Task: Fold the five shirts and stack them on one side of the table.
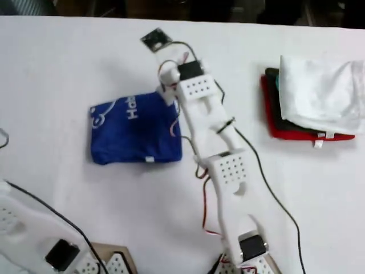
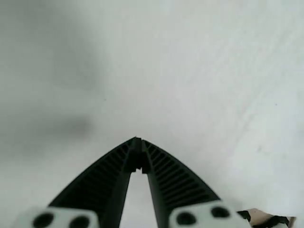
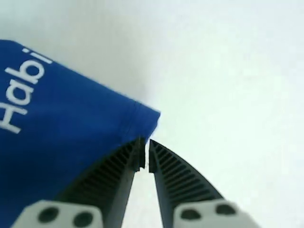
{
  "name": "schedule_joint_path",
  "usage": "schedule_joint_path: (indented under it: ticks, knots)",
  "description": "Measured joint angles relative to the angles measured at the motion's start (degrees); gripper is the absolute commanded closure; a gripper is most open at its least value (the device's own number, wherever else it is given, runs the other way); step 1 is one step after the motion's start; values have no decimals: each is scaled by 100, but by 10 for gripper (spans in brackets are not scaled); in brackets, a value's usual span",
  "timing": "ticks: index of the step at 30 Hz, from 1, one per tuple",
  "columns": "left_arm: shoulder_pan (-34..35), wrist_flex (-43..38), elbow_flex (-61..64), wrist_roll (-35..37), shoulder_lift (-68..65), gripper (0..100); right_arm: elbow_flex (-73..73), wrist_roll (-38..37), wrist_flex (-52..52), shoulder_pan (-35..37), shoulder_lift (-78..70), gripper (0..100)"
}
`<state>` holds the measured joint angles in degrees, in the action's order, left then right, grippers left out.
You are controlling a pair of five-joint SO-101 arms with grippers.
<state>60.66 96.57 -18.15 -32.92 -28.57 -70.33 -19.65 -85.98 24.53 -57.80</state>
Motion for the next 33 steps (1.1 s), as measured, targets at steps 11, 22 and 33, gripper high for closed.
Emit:
schedule_joint_path:
  ticks: [11,22,33]
  knots:
    - [-3033,-281,-158,1802,0,973,-2048,440,-1407,-229,9,977]
    - [-4738,-826,-1037,2532,0,973,448,519,-1424,-598,1626,976]
    - [-4976,-1196,-1037,2901,-923,973,4264,519,-818,-651,4404,976]
